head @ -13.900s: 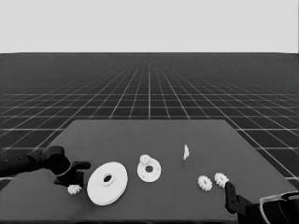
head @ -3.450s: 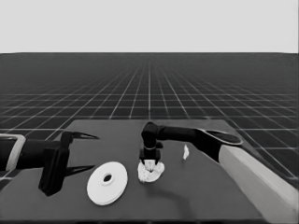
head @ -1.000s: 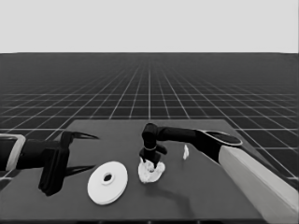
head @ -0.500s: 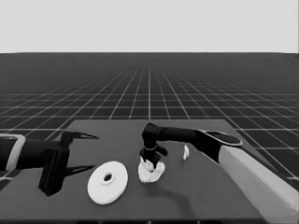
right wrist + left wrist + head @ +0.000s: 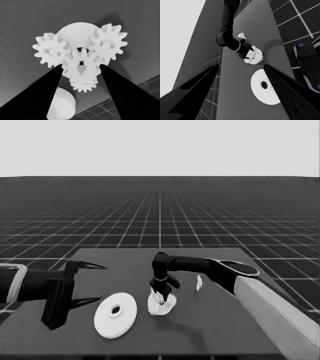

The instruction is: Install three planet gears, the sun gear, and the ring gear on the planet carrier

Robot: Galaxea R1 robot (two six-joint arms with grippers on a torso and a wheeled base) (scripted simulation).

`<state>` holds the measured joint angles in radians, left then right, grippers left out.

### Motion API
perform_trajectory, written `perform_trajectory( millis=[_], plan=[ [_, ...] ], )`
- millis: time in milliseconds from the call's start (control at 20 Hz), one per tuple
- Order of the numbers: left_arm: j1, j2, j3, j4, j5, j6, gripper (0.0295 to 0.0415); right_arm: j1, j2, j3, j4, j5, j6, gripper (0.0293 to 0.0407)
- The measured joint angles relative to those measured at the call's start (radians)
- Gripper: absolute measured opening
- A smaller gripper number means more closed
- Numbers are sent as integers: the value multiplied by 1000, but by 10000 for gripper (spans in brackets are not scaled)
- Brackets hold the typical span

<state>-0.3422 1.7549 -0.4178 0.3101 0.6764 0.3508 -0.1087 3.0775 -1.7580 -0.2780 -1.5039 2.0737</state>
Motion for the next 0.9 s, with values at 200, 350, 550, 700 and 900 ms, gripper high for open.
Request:
perform_trajectory(
  millis=[200,350,550,700,900],
  plan=[
    [0,0,0,0,0,0,385,0,0,0,0,0,42,309],
    [0,0,0,0,0,0,385,0,0,0,0,0,73,309],
    [0,0,0,0,0,0,385,0,0,0,0,0,115,309],
    [0,0,0,0,0,0,385,0,0,0,0,0,147,309],
    [0,0,0,0,0,0,385,0,0,0,0,0,188,309]
  ],
)
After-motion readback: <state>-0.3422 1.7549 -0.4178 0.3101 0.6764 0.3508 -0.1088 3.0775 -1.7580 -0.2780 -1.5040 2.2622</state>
